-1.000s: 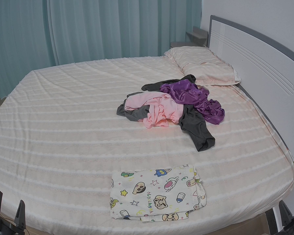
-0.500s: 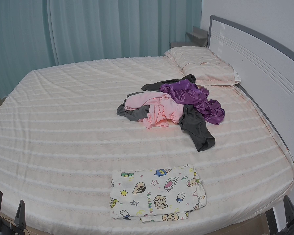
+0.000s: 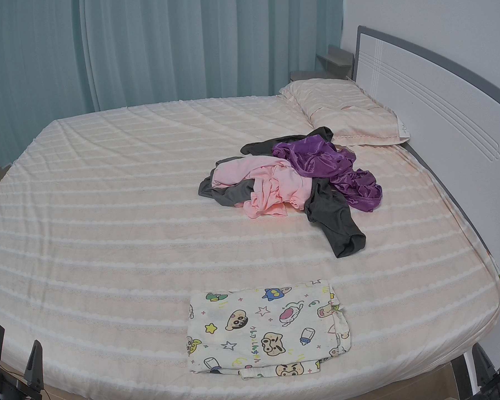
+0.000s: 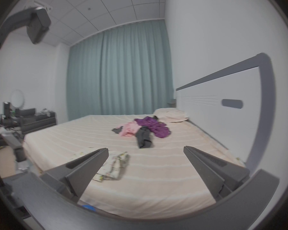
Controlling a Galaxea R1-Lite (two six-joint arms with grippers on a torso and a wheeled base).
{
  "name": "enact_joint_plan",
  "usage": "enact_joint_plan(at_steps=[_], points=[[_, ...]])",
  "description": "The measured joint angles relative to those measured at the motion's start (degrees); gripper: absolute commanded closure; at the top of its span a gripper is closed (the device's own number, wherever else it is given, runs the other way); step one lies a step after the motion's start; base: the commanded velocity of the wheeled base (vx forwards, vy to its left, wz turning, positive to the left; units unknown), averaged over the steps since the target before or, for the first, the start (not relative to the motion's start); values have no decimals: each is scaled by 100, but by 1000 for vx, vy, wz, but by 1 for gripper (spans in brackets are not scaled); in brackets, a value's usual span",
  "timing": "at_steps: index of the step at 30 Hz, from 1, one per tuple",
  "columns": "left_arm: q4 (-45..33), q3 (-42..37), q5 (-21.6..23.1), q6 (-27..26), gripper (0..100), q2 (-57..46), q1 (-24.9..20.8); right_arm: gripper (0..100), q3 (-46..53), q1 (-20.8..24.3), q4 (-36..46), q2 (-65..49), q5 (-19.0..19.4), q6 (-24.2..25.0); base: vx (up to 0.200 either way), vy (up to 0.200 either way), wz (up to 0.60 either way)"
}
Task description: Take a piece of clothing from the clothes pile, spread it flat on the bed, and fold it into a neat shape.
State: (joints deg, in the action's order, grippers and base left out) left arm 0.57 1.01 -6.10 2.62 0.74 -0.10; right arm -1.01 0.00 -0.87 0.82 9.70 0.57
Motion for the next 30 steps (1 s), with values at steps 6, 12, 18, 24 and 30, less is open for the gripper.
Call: enact_joint_plan(at_steps=[6,12,18,24,30], points=[[-4,0,-9,22,0,2,0,0,-17,0,138,0,-681,-271,0,0,0],[-4,0,-13,24,0,5,0,0,-39,0,177,0,-926,-210,0,0,0],[-4,0,-11,27,0,7,0,0,-50,0,190,2,-1468,-169,0,0,0],[-4,0,-11,24,0,10,0,0,-63,0,190,2,-1517,-128,0,0,0],[-2,0,-13,27,0,11,0,0,-35,0,96,2,-798,-148,0,0,0]])
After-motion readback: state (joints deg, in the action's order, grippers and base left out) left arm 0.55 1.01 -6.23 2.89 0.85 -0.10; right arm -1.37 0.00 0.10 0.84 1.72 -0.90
